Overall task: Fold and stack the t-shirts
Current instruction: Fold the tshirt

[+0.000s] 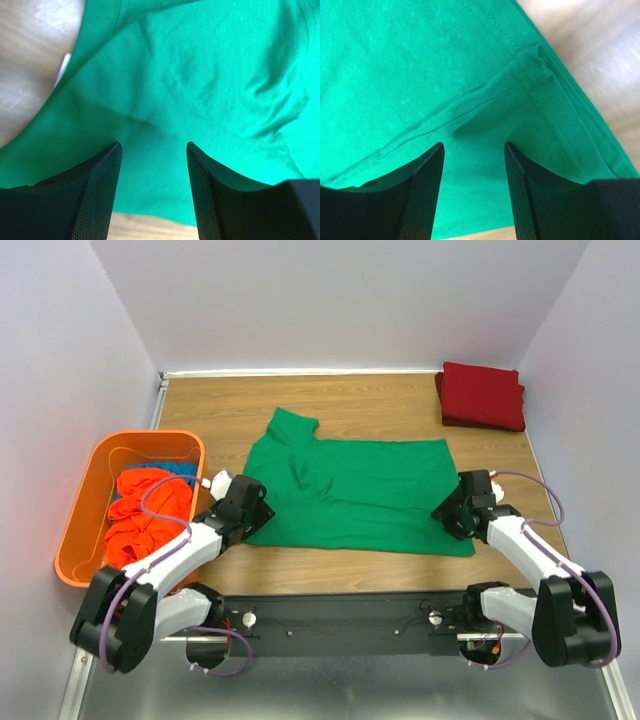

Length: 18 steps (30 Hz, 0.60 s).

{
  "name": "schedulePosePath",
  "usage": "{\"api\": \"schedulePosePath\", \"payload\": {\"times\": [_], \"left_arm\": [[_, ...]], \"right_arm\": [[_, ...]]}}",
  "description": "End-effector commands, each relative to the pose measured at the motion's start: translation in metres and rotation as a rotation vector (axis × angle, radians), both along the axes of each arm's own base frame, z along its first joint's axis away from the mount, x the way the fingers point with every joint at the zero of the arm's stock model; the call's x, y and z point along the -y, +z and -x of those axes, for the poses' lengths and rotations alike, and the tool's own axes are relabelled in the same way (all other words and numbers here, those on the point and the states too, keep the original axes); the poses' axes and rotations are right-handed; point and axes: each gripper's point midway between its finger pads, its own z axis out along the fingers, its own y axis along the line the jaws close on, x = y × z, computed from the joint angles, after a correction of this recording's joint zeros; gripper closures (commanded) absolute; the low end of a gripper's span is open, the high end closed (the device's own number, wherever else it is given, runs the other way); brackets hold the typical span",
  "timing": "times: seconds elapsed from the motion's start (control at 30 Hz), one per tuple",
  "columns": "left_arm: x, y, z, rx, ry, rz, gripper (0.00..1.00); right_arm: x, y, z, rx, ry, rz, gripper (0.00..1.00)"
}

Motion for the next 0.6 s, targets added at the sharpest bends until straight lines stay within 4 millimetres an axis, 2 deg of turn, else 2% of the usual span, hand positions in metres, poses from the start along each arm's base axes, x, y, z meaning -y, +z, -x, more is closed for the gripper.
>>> {"api": "schedulePosePath", "payload": {"times": [0.0,0.07,0.1,0.17,0.2,0.23,0.3,0.33,0.37,0.4,0.43,0.5,0.53,0.57], "left_arm": [[-0.012,0.015,0.003,0.041,0.030,-0.026,0.38],[-0.007,0.051,-0.015,0.139,0.016,-0.015,0.38],[-0.005,0.083,-0.031,0.224,-0.006,-0.035,0.38],[-0.005,0.118,-0.049,0.306,-0.005,-0.060,0.37],[-0.007,0.135,-0.060,0.351,-0.015,-0.097,0.35],[-0.006,0.163,-0.080,0.403,-0.010,-0.104,0.33],[-0.008,0.189,-0.107,0.462,0.002,-0.116,0.33],[-0.003,0.197,-0.130,0.466,-0.026,-0.129,0.33],[-0.013,0.201,-0.148,0.468,-0.007,-0.131,0.33],[-0.004,0.200,-0.175,0.456,-0.038,-0.123,0.34],[-0.012,0.201,-0.193,0.461,-0.057,-0.153,0.37],[-0.011,0.188,-0.222,0.411,-0.091,-0.170,0.40],[-0.014,0.175,-0.251,0.363,-0.109,-0.201,0.41],[-0.015,0.168,-0.264,0.347,-0.121,-0.213,0.41]], "right_arm": [[0.002,-0.005,0.033,-0.078,-0.016,-0.018,0.41],[-0.001,0.008,0.024,-0.031,0.015,-0.022,0.41],[-0.003,0.026,0.011,0.023,0.043,-0.017,0.41],[-0.004,0.043,-0.003,0.066,0.068,-0.006,0.41],[-0.007,0.064,-0.023,0.114,0.085,-0.007,0.41],[-0.006,0.070,-0.031,0.123,0.111,0.012,0.41],[-0.010,0.089,-0.054,0.185,0.142,0.018,0.41],[-0.017,0.108,-0.072,0.238,0.194,0.014,0.41],[-0.018,0.105,-0.082,0.229,0.207,0.019,0.41],[-0.024,0.111,-0.095,0.262,0.239,0.008,0.41],[-0.028,0.116,-0.110,0.275,0.254,0.009,0.41],[-0.029,0.120,-0.130,0.296,0.275,0.025,0.41],[-0.030,0.116,-0.145,0.283,0.296,0.040,0.41],[-0.030,0.117,-0.153,0.284,0.303,0.051,0.41]]}}
